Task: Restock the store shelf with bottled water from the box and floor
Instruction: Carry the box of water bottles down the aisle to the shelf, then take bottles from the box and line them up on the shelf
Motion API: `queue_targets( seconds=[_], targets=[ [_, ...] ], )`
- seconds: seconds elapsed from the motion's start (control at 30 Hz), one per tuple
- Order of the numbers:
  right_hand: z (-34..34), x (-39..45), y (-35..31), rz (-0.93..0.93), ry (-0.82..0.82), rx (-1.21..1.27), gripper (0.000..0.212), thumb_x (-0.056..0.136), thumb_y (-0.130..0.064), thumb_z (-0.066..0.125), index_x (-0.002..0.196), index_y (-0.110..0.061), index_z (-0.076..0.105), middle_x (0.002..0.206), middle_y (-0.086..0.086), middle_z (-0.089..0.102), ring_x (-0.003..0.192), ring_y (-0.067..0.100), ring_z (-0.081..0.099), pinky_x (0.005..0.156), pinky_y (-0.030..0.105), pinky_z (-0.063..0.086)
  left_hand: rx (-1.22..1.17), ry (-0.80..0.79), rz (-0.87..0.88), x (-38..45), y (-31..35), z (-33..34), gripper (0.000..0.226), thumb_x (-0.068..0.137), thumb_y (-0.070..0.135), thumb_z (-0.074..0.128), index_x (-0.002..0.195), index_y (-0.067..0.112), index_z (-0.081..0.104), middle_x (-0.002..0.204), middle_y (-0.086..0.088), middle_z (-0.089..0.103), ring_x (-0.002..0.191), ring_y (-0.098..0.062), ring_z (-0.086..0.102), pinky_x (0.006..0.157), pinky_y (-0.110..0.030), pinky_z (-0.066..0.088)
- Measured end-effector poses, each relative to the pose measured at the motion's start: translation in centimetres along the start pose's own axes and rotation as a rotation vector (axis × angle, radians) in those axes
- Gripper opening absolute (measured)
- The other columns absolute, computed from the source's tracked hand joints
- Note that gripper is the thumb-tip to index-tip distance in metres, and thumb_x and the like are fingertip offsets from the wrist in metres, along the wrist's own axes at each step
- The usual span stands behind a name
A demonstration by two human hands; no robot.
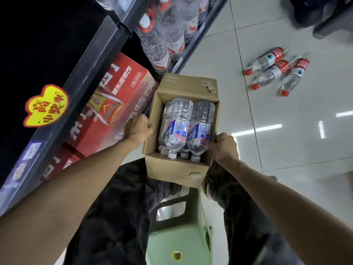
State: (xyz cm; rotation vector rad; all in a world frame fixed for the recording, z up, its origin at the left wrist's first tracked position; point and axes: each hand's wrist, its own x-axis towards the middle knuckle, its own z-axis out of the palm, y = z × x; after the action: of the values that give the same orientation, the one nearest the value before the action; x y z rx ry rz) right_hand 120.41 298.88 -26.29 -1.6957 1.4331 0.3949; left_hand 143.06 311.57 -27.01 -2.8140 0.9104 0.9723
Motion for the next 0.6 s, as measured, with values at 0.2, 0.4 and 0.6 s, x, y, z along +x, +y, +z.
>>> queue_targets(
  seconds=[0.2, 0.4, 0.6],
  targets=[
    [3.4, 2.4, 0.6, -0.008, -0.003, 0.004, 0.035, 0.086, -0.039, 0.069, 0.087, -0.004, 0.064, 0.070, 0.004, 0.053, 0.053, 0.015, 0.048, 0.045, 0.024, 0.031, 0.020, 0.038, 0.059, 2.3, -1.8, 1.9, 0.045, 0.088, 0.017, 0.061, 0.049, 0.008, 0.039, 0.070, -0.027, 0.061, 0.070, -0.040, 0.064, 0.064, -0.042, 0.051],
    [6.2, 4.7, 1.7, -0.086, -0.001, 0.008, 0.036, 0.088, -0.039, 0.067, 0.089, -0.003, 0.066, 0.072, 0.005, 0.062, 0.059, 0.019, 0.054, 0.047, 0.022, 0.034, 0.045, 0.077, 0.066, 3.8, -3.2, 3.4, 0.042, 0.089, 0.020, 0.060, 0.053, 0.009, 0.041, 0.059, -0.011, 0.047, 0.061, -0.031, 0.056, 0.057, -0.034, 0.042],
    [4.8, 5.8, -0.3, -0.133, -0.231, -0.207, 0.031, 0.086, -0.043, 0.068, 0.081, -0.013, 0.059, 0.067, 0.002, 0.070, 0.058, 0.019, 0.068, 0.053, 0.022, 0.054, 0.122, -0.001, 0.115, 4.7, -4.2, 2.9, 0.047, 0.091, 0.029, 0.061, 0.054, 0.011, 0.041, 0.058, -0.007, 0.046, 0.063, -0.029, 0.057, 0.058, -0.033, 0.044]
  ],
)
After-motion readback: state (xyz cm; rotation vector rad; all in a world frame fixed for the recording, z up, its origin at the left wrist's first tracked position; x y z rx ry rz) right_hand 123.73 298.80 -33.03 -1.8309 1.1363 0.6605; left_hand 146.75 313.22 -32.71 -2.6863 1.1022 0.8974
